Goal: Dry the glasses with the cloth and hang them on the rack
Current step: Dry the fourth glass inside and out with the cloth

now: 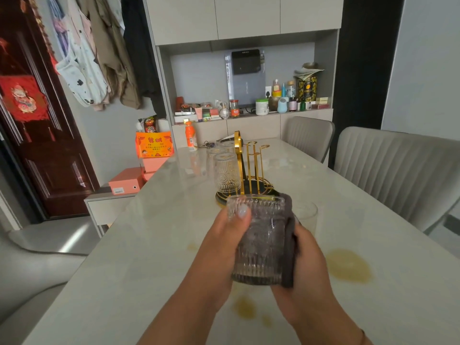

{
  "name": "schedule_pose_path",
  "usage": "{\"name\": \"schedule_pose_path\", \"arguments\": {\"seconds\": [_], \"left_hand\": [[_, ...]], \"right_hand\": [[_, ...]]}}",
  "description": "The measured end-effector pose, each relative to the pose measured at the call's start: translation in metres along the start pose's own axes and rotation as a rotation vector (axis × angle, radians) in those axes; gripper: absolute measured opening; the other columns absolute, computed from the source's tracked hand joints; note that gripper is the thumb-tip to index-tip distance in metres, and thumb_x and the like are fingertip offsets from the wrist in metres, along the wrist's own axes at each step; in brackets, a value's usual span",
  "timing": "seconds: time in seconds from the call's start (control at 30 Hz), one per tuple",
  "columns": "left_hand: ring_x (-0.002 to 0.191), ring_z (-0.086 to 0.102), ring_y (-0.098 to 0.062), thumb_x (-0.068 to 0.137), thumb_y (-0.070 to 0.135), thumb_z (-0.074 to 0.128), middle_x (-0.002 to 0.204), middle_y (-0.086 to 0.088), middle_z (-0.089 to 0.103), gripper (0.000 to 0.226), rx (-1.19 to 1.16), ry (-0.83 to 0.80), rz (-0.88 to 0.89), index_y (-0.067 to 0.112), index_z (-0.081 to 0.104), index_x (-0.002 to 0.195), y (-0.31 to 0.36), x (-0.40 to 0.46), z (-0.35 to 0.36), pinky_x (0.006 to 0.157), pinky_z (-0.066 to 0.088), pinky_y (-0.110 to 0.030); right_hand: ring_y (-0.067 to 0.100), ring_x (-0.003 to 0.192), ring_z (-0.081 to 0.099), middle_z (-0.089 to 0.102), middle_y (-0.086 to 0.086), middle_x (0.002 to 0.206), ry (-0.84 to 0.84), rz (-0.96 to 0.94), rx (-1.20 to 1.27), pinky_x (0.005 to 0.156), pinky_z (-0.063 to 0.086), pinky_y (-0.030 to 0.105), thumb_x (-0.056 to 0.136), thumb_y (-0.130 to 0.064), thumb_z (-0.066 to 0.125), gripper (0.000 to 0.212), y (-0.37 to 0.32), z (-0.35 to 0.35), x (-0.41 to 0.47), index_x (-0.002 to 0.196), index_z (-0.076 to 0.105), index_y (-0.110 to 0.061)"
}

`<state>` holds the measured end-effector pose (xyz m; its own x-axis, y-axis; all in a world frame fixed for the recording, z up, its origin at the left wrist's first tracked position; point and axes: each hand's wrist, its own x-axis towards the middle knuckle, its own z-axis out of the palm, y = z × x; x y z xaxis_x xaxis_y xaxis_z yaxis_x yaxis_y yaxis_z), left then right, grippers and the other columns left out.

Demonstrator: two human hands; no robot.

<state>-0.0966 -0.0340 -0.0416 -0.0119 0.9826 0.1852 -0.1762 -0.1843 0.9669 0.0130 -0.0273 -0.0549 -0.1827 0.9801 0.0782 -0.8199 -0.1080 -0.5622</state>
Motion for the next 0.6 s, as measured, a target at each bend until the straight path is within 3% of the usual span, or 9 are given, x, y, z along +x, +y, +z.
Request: {"name": "schedule_pose_path", "arguments": {"seconds": [0.07, 0.13, 0.2, 0.27, 0.33, 0.4, 0.5, 0.6], "left_hand": [[0.105, 0.068, -0.019, 0.063, 0.081, 0.062, 0.120, -0.001, 0.068, 0.074, 0.140, 0.155, 0.032, 0.032, 0.058, 0.118, -0.002, 0.001, 0.001, 0.089, 0.057, -0.046], [0.101, 0.067, -0.013, 0.068, 0.084, 0.049, 0.116, 0.004, 0.067, 0.068, 0.248, 0.231, 0.066, 0.034, 0.055, 0.113, 0.001, -0.005, 0.006, 0.087, 0.056, -0.038], [0.090, 0.069, -0.007, 0.066, 0.077, 0.062, 0.107, 0.005, 0.068, 0.069, 0.214, 0.200, 0.092, 0.030, 0.049, 0.115, 0.001, -0.011, 0.013, 0.072, 0.055, -0.026], [0.085, 0.072, -0.009, 0.051, 0.061, 0.080, 0.100, 0.003, 0.071, 0.077, 0.137, 0.169, 0.112, 0.027, 0.048, 0.112, -0.001, -0.012, 0.014, 0.068, 0.058, -0.029], [0.088, 0.074, -0.021, 0.050, 0.045, 0.084, 0.096, -0.001, 0.074, 0.070, 0.045, 0.159, 0.094, 0.024, 0.052, 0.109, -0.002, -0.009, 0.011, 0.071, 0.060, -0.041], [0.092, 0.074, -0.026, 0.063, 0.035, 0.079, 0.100, -0.005, 0.075, 0.054, -0.057, 0.099, 0.062, 0.021, 0.057, 0.110, -0.003, -0.008, 0.009, 0.073, 0.060, -0.045], [0.101, 0.072, -0.026, 0.070, 0.042, 0.071, 0.111, -0.007, 0.073, 0.053, -0.118, -0.014, 0.020, 0.022, 0.061, 0.118, -0.005, -0.007, 0.005, 0.082, 0.058, -0.048], [0.118, 0.064, -0.022, 0.064, 0.071, 0.070, 0.130, 0.000, 0.065, 0.079, 0.001, 0.063, 0.062, 0.034, 0.054, 0.132, -0.007, -0.004, 0.003, 0.099, 0.050, -0.049]], "right_hand": [[0.020, 0.080, 0.071, 0.075, 0.007, 0.090, 0.101, -0.022, -0.045, 0.070, 0.056, 0.034, 0.097, -0.015, 0.036, 0.032, 0.003, -0.003, 0.001, 0.106, 0.066, -0.009], [0.022, 0.070, 0.064, 0.069, 0.008, 0.082, 0.163, -0.033, -0.193, 0.061, 0.047, 0.035, 0.094, -0.012, 0.043, 0.026, 0.005, -0.005, 0.000, 0.112, 0.061, -0.009], [0.023, 0.079, 0.065, 0.070, 0.006, 0.088, 0.128, -0.125, -0.341, 0.068, 0.049, 0.036, 0.091, -0.021, 0.051, 0.031, 0.009, -0.008, 0.001, 0.120, 0.058, -0.022], [0.016, 0.097, 0.069, 0.074, -0.004, 0.101, 0.053, -0.219, -0.467, 0.083, 0.052, 0.037, 0.082, -0.037, 0.053, 0.037, 0.006, -0.008, 0.000, 0.118, 0.058, -0.037], [0.015, 0.105, 0.067, 0.073, -0.007, 0.109, -0.011, -0.206, -0.506, 0.088, 0.053, 0.037, 0.077, -0.045, 0.051, 0.045, 0.002, -0.006, -0.002, 0.121, 0.058, -0.036], [0.018, 0.103, 0.069, 0.073, -0.001, 0.110, -0.082, -0.112, -0.419, 0.079, 0.058, 0.033, 0.083, -0.046, 0.045, 0.047, -0.002, -0.004, -0.002, 0.122, 0.061, -0.025], [0.018, 0.099, 0.071, 0.073, 0.005, 0.110, -0.053, -0.051, -0.358, 0.075, 0.059, 0.031, 0.083, -0.047, 0.044, 0.051, -0.002, -0.005, 0.000, 0.120, 0.063, -0.018], [0.011, 0.104, 0.068, 0.069, -0.006, 0.118, 0.027, -0.148, -0.477, 0.088, 0.055, 0.035, 0.075, -0.057, 0.044, 0.060, 0.002, -0.007, -0.001, 0.130, 0.054, -0.034]]}}
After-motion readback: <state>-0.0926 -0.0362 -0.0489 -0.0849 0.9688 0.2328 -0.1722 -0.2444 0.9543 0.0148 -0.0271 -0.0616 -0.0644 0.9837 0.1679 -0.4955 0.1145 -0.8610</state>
